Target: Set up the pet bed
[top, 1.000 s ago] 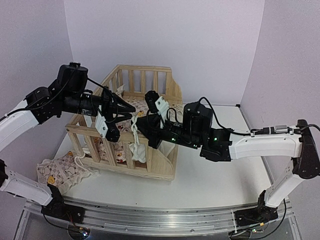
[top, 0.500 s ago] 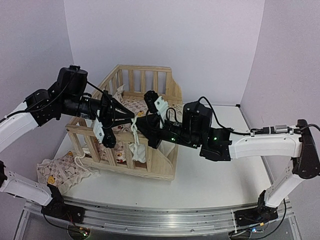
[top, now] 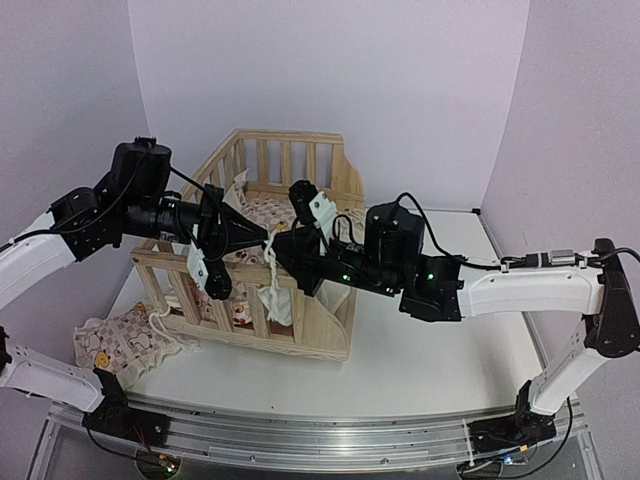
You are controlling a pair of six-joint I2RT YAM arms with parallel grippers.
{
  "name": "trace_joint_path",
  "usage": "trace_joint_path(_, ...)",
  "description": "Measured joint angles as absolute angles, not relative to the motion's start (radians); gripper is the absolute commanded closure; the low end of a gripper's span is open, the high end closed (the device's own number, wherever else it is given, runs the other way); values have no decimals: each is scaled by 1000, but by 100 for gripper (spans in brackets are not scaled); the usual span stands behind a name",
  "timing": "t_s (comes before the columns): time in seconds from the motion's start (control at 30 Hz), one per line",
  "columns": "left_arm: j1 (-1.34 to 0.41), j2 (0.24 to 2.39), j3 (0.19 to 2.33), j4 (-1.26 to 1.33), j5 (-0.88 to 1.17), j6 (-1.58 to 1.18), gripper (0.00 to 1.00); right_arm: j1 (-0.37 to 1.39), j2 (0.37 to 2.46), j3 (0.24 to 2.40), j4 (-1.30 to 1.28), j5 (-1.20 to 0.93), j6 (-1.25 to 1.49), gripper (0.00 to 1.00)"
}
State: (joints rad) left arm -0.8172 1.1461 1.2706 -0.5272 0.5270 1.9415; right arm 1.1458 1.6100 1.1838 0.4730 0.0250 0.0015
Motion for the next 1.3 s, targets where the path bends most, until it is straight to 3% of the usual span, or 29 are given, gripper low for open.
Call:
trace_joint_path(0.07, -817, 1145, 1259, -512, 521, 1928, 100, 1145, 1606, 1183, 465, 46, 16, 64)
trace_joint_path(0.53, -817, 1130, 1188, -435, 531, 1860, 100, 1229, 1424, 1143, 93, 273, 107, 56)
trace_joint_path(0.7, -817, 1128, 1188, -427, 534, 1853, 100, 1260, 1373, 1130, -34, 329, 124, 57)
trace_joint_path(0.9, -817, 1120, 1172, -407, 542, 1849, 100, 1399, 1364, 1124, -122, 541, 164, 64)
trace_joint_path(1.1, -817, 1113, 1169, -405, 542, 1840, 100, 1542, 1426, 1099, -1, 747, 207, 63)
trace_joint_path(1.3, -817, 1113, 1169, -398, 547, 1828, 100, 1601, 1608, 1096, 263, 903, 26, 58)
